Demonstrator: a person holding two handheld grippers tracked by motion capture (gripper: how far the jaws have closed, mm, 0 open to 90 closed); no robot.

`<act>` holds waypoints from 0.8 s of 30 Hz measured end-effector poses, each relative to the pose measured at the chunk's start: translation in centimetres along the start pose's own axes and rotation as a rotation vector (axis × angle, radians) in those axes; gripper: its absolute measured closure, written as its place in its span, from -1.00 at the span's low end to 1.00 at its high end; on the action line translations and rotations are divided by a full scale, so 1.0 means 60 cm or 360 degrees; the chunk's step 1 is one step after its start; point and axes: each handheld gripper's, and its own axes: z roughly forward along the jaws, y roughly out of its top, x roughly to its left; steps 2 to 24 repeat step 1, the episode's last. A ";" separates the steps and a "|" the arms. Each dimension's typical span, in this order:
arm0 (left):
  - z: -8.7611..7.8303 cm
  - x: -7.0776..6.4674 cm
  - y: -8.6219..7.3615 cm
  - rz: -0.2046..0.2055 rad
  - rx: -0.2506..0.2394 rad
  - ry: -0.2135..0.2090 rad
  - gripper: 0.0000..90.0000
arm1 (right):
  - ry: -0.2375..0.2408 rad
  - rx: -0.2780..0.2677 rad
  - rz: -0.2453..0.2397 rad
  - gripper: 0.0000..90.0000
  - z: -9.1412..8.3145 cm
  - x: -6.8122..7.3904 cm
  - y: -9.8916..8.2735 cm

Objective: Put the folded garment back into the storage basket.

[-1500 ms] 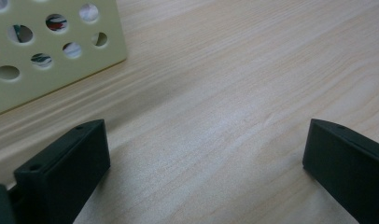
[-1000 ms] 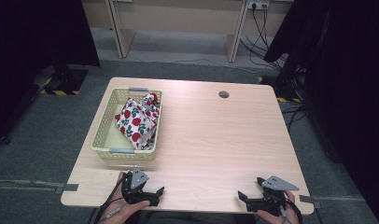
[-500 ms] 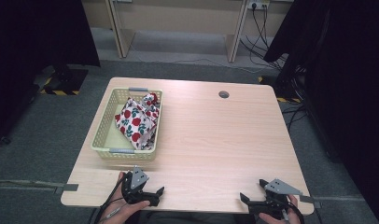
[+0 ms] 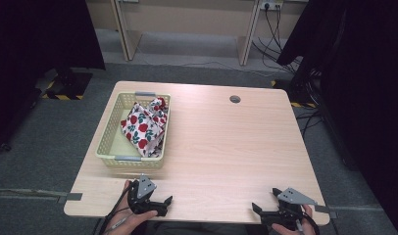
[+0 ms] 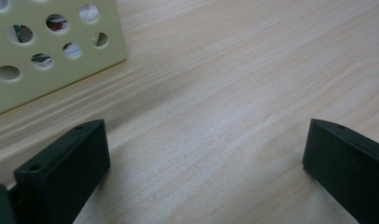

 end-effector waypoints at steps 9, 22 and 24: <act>0.000 0.000 0.000 0.0000 0.0000 0.0000 -1.00 | -0.0001 -0.0001 -0.0002 -0.93 0.000 0.000 0.000; 0.000 0.000 0.000 0.0000 0.0000 0.0000 -1.00 | -0.0001 -0.0001 -0.0002 -0.93 0.000 0.000 0.000; 0.000 0.000 0.000 0.0000 0.0000 0.0000 -1.00 | -0.0001 -0.0001 -0.0002 -0.93 0.000 0.000 0.000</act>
